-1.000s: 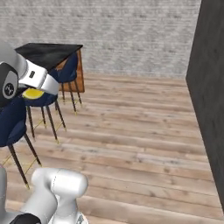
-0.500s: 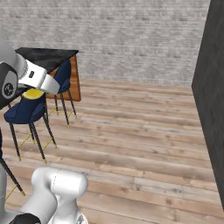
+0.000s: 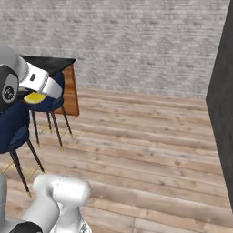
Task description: There is a bowl on the dining counter. Grab a lemon wedge from the fridge and place it in the bowl. Then get the liquor bottle and glass cup from the cabinet and place them next to the bowl.
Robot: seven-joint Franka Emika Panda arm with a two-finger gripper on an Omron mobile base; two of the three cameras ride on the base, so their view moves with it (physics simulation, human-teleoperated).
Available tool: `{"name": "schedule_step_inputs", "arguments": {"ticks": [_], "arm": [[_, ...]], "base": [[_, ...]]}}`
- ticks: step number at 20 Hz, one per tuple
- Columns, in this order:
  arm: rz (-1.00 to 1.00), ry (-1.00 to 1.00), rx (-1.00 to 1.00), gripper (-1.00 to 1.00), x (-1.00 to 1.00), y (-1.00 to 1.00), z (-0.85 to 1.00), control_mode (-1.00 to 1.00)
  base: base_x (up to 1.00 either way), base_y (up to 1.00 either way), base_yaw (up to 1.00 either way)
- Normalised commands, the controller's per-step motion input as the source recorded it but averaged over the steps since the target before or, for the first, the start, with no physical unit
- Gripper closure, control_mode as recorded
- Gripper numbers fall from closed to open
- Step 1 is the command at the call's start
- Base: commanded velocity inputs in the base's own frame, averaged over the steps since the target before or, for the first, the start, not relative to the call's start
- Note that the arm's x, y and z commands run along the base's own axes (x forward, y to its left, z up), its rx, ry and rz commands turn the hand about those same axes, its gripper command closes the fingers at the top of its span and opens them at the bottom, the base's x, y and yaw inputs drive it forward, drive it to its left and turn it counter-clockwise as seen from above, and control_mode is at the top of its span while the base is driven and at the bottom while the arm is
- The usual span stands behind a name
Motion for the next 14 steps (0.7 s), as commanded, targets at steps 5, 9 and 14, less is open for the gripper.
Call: {"name": "schedule_step_inputs", "arguments": {"ticks": [5, 9, 14], "arm": [[0.00, 0.00, 0.00, 1.00, 0.00, 0.00, 0.00, 1.00], [0.00, 0.00, 0.00, 1.00, 0.00, 0.00, 0.00, 1.00], [0.00, 0.00, 0.00, 1.00, 0.00, 0.00, 0.00, 1.00]], "base": [[1.00, -0.22, 0.07], [1.00, -0.20, 0.07], [1.00, -0.20, 0.07]]}}
